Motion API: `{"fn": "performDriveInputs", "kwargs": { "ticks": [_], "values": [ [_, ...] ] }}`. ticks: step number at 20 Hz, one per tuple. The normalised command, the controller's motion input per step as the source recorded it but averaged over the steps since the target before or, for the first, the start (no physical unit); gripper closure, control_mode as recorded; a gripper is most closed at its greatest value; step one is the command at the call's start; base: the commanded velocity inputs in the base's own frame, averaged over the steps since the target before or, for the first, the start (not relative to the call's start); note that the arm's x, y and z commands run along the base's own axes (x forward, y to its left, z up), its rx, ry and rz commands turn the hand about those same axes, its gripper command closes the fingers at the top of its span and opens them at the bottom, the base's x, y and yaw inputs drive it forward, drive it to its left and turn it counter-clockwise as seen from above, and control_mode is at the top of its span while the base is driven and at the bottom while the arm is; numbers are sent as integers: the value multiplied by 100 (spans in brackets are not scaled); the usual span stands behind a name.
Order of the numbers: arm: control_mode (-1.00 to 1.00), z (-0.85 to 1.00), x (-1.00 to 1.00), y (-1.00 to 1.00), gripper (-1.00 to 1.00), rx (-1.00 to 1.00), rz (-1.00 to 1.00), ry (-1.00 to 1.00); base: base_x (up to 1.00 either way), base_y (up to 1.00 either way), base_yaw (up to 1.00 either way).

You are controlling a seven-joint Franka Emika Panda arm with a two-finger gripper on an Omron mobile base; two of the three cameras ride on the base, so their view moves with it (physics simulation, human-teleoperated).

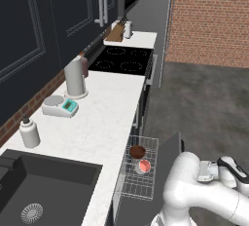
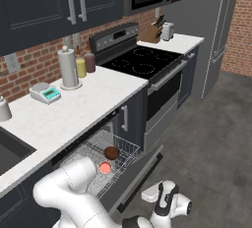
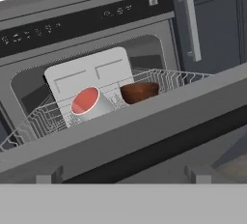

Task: Pick up the cup and bowl from the counter, place them in the dishwasher, and close the dishwasher door.

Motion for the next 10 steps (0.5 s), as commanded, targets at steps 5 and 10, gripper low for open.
{"fn": "performDriveInputs", "kwargs": {
  "ticks": [5, 10],
  "values": [
    [-100, -37, 10, 0, -100, 10, 6, -7, 0, 0, 0],
    [-100, -32, 5, 0, -100, 14, 6, -6, 0, 0, 0]
  ]
}}
